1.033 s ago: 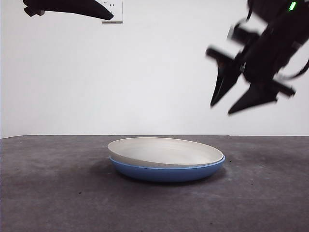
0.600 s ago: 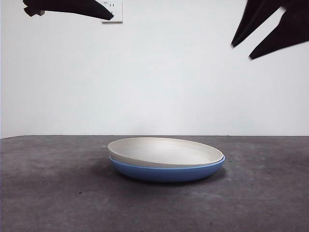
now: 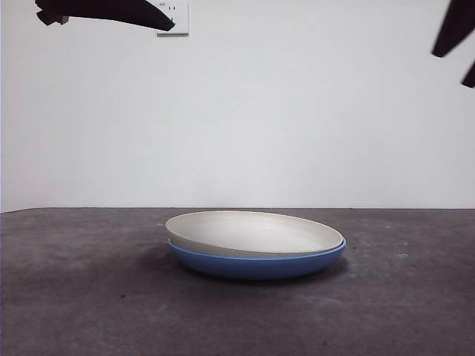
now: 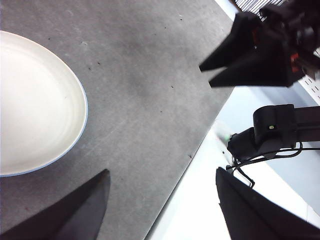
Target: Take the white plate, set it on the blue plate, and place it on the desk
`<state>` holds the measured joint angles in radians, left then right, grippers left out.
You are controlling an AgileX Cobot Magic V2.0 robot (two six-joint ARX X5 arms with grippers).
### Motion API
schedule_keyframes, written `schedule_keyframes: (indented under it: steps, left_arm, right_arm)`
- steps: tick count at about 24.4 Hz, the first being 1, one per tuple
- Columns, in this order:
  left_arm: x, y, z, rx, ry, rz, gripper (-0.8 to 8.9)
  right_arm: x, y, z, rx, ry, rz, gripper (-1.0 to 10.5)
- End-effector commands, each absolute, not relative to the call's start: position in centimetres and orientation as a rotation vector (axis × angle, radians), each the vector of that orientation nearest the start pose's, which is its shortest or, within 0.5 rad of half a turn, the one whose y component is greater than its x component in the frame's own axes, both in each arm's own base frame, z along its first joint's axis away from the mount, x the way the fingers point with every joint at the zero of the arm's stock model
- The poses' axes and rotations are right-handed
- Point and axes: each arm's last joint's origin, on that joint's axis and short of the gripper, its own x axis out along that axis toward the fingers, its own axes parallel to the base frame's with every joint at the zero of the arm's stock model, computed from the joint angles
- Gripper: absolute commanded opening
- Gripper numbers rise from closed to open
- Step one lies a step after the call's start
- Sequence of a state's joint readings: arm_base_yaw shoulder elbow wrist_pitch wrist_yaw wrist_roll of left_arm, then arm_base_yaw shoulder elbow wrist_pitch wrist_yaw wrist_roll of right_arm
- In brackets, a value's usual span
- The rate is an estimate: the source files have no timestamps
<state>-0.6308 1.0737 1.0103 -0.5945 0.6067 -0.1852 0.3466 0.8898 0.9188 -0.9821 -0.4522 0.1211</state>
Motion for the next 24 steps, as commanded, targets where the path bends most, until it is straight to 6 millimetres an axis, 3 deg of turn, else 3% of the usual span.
schedule_keyframes:
  steps: [1,5,8,10,12,24]
  left_arm:
    - [16.41,-14.18,32.76,-0.146,0.792,-1.134,3.43]
    - [16.40,-14.17,32.74,-0.146,0.795,-1.133,2.95]
    - [16.40,-14.17,32.74,-0.145,0.795,-1.133,1.28]
    - [16.40,-14.17,32.74,-0.144,0.794,-1.134,0.20]
    - [16.40,-14.18,32.75,-0.144,0.793,-1.134,0.09]
    - [16.41,-14.18,32.75,-0.133,0.784,-1.139,0.09]
  right_arm:
    - [13.84,6.45,30.39,0.117,0.990,0.709,2.1]
    - [13.90,6.47,30.40,0.116,0.985,0.710,2.1]
    - [13.91,6.47,30.43,0.111,0.979,0.714,2.1]
    - [13.90,6.47,30.43,0.109,0.979,0.714,0.9]
    - [13.90,6.47,30.43,0.098,0.975,0.720,0.1]
    - [13.91,6.47,30.43,0.090,0.970,0.724,0.1]
